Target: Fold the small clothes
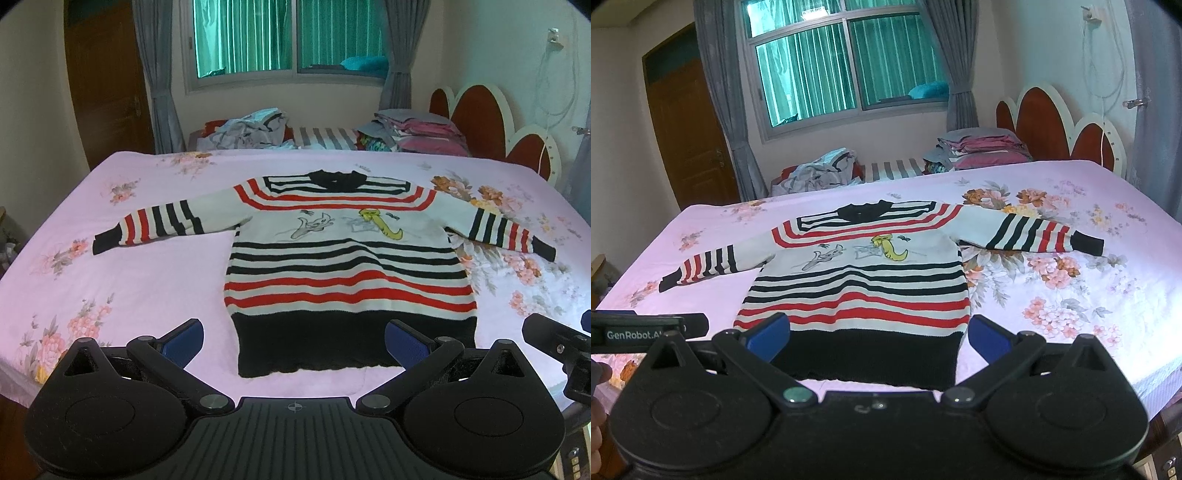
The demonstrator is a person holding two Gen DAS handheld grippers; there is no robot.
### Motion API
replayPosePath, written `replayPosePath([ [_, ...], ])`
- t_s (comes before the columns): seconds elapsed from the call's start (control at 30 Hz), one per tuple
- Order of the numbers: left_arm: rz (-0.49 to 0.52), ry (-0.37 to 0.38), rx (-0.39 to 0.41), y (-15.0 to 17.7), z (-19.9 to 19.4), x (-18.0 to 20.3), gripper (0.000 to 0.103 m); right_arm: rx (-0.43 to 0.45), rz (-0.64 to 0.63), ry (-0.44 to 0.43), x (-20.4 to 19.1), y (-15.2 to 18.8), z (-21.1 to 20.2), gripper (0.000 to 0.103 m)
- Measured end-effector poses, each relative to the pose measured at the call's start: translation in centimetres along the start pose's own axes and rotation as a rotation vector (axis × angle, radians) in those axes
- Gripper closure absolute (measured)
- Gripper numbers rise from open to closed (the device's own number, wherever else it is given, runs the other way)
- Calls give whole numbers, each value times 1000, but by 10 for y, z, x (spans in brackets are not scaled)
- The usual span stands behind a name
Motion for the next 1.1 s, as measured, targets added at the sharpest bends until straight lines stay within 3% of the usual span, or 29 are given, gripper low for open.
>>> replayPosePath([
  [0.47,-1,13,-41,-19,45,-3,0,-30,33,42,8,-11,37,0],
  [1.1,65,85,-53,-105,164,-13,0,-28,121,200,18,-57,133,0],
])
Point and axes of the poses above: each gripper's, at about its wrist camera, not at the fingertips, and z roughly the way its jaws point, x to its right, y to its underside, the point moved 9 cm from there along z, roughly the way its jaws point, and after that the axes turned 1 degree about -y, right-handed, at the moved point
